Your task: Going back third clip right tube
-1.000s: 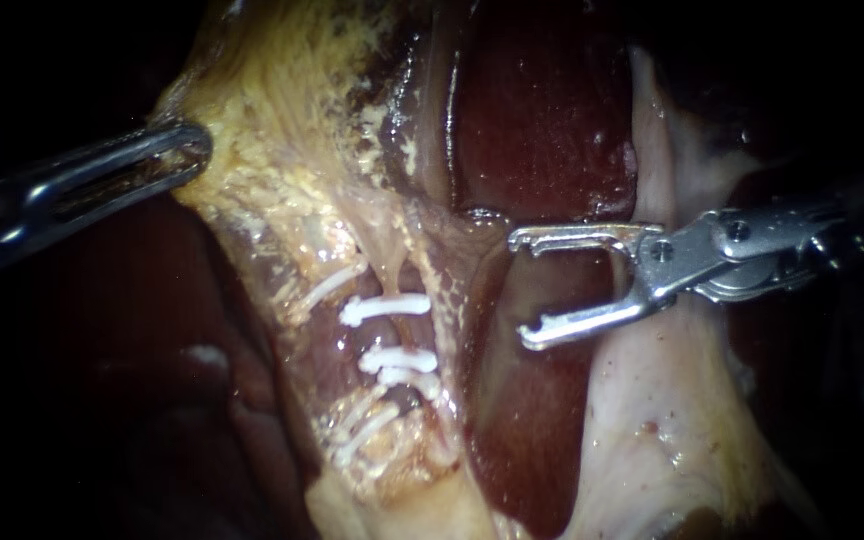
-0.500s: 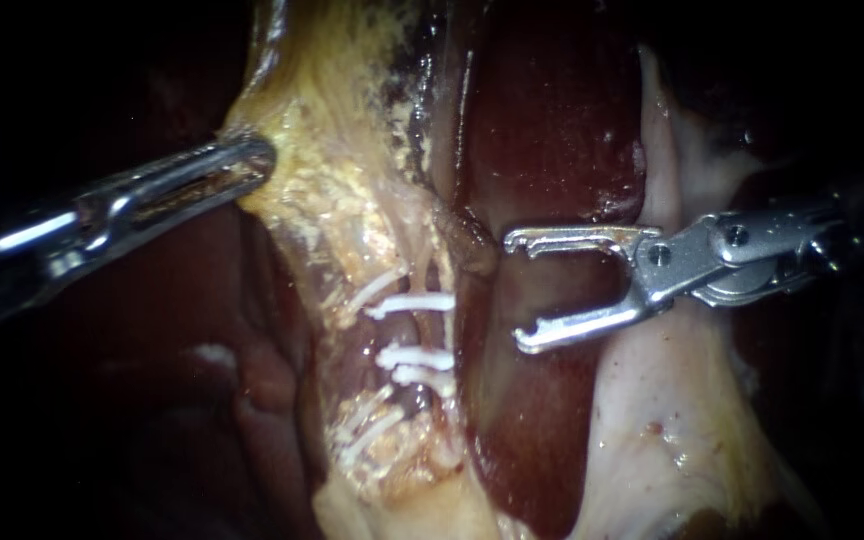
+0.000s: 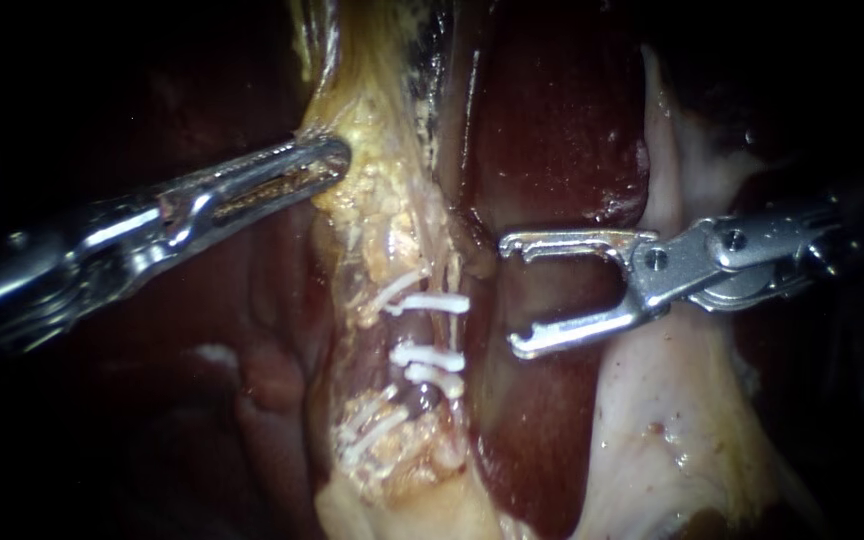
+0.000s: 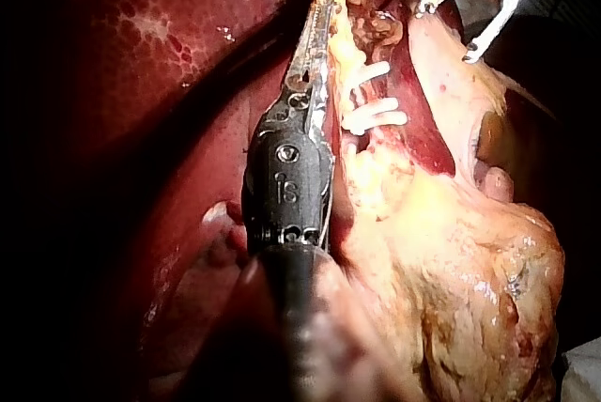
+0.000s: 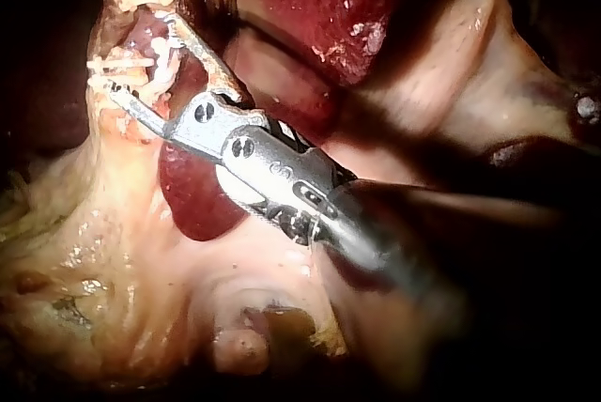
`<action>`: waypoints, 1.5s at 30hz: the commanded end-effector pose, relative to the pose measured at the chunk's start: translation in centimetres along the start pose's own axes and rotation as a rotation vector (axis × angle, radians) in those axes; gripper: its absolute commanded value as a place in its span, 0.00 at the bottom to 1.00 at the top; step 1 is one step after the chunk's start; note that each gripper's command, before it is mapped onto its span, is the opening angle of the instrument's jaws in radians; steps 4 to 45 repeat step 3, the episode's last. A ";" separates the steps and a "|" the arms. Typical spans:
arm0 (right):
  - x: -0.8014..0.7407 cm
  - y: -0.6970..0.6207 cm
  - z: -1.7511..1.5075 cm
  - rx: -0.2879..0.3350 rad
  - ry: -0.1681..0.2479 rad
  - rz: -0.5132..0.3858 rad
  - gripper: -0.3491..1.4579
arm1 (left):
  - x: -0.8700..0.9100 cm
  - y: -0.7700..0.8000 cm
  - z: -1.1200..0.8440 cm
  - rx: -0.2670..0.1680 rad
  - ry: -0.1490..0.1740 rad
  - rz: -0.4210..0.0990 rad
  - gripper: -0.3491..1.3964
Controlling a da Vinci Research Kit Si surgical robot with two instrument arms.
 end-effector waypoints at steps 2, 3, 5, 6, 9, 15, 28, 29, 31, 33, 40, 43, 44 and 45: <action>0.00 0.00 0.00 -0.001 0.000 0.000 0.52 | 0.00 0.00 0.00 0.001 0.000 0.000 0.00; 0.00 0.00 0.00 0.000 0.000 0.000 0.52 | 0.00 0.00 0.00 0.001 0.000 0.000 0.00; 0.00 0.00 0.00 0.000 0.000 0.000 0.52 | 0.00 0.00 0.00 0.001 0.000 0.000 0.00; 0.00 0.00 0.00 0.000 0.000 0.000 0.52 | 0.00 0.00 0.00 0.001 0.000 0.000 0.00; 0.00 0.00 0.00 0.000 0.000 0.000 0.52 | 0.00 0.00 0.00 0.001 0.000 0.000 0.00; 0.00 0.00 0.00 0.000 0.000 0.000 0.52 | 0.00 0.00 0.00 0.001 0.000 0.000 0.00; 0.00 0.00 0.00 0.000 0.000 0.000 0.52 | 0.00 0.00 0.00 0.001 0.000 0.000 0.00; 0.00 0.00 0.00 0.000 0.000 0.000 0.52 | 0.00 0.00 0.00 0.001 0.000 0.000 0.00; 0.00 0.00 0.00 0.000 0.000 0.000 0.52 | 0.00 0.00 0.00 0.001 0.000 0.000 0.00; 0.00 0.00 0.00 0.000 0.000 0.000 0.52 | 0.00 0.00 0.00 0.001 0.000 0.000 0.00; 0.00 0.00 0.00 0.000 0.000 0.000 0.52 | 0.00 0.00 0.00 0.001 0.000 0.000 0.00; 0.00 0.00 0.00 0.000 0.000 0.000 0.52 | 0.00 0.00 0.00 0.001 0.000 0.000 0.00; 0.00 0.00 0.00 0.000 0.000 0.000 0.52 | 0.00 0.00 0.00 0.001 0.000 0.000 0.00; 0.00 0.00 0.00 0.000 0.000 0.000 0.52 | 0.00 0.00 0.00 0.001 0.000 0.000 0.00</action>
